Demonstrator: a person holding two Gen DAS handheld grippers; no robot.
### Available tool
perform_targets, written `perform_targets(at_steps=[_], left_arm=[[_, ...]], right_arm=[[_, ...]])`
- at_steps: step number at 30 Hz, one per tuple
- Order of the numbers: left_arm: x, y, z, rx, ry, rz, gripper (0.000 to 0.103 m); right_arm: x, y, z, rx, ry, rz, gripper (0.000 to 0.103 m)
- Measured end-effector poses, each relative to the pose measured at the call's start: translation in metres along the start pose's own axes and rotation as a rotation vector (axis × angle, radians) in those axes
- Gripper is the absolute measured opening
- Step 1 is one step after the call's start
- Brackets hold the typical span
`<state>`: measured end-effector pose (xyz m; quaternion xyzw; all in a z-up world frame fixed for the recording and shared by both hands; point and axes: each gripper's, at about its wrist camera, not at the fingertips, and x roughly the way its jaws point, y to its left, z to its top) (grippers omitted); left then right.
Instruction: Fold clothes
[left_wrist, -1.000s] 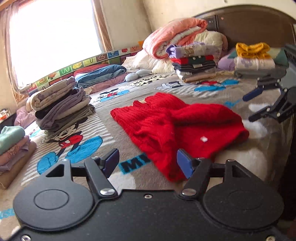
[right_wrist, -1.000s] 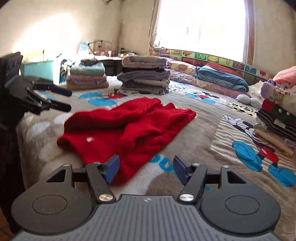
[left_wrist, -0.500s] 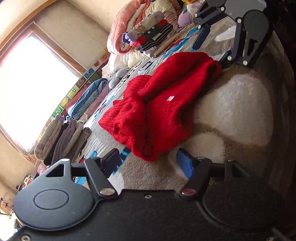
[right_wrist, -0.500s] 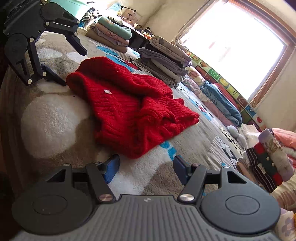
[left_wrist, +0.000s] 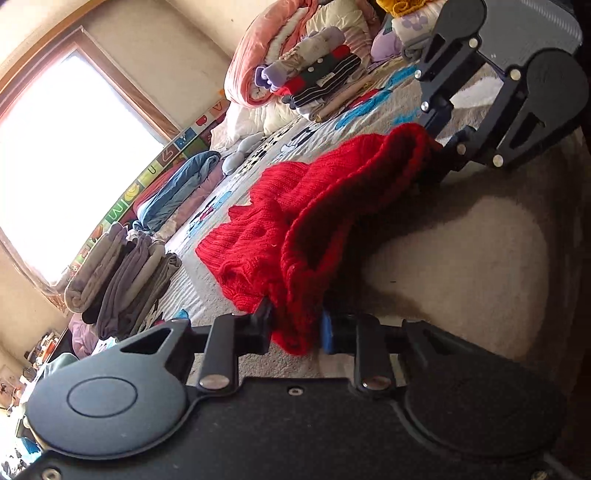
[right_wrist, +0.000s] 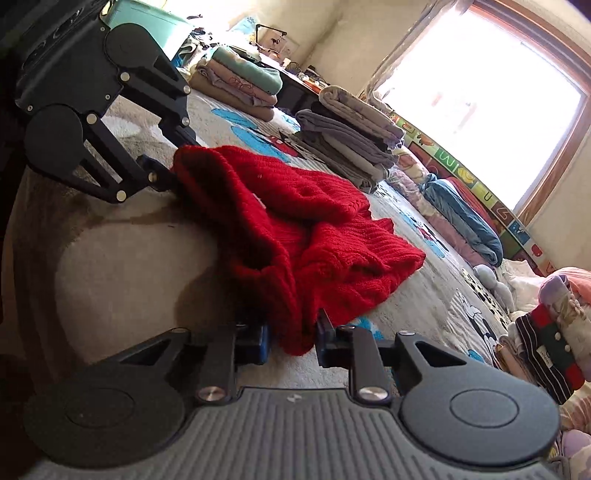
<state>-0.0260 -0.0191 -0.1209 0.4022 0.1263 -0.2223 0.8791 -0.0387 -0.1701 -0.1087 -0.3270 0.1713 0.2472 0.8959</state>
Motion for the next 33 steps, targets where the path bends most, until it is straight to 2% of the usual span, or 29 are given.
perform_targets(at_steps=[6,10,15,20,25,27,29,31,33], left_arm=[[-0.046,0.005,0.009,-0.027,-0.055,-0.051,0.023],[-0.069,0.015,0.018,-0.081,-0.101,-0.068,0.024],[-0.063,0.053,0.030,-0.320,-0.169,-0.061,0.024],[-0.030,0.085,0.046,-0.541,-0.181,-0.093,0.024],[0.016,0.113,0.050,-0.735,-0.113,-0.158,0.025],[0.025,0.116,0.041,-0.795,-0.110,-0.187,0.030],[0.034,0.119,0.032,-0.856,-0.106,-0.216,0.030],[0.044,0.121,0.023,-0.916,-0.102,-0.245,0.030],[0.053,0.124,0.014,-0.976,-0.098,-0.275,0.030]], right_arm=[[-0.044,0.004,0.003,0.019,-0.052,0.021,0.022],[-0.082,-0.004,0.008,0.074,-0.143,-0.001,0.022],[-0.103,-0.031,0.016,0.225,-0.277,-0.021,0.022],[-0.083,-0.066,0.017,0.427,-0.342,0.008,0.022],[-0.046,-0.107,0.004,0.663,-0.347,0.039,0.022],[-0.024,-0.123,-0.013,0.796,-0.315,0.067,0.025],[-0.003,-0.137,-0.033,0.939,-0.281,0.097,0.040],[0.012,-0.143,-0.050,1.064,-0.261,0.120,0.043],[0.019,-0.144,-0.058,1.127,-0.258,0.148,0.044]])
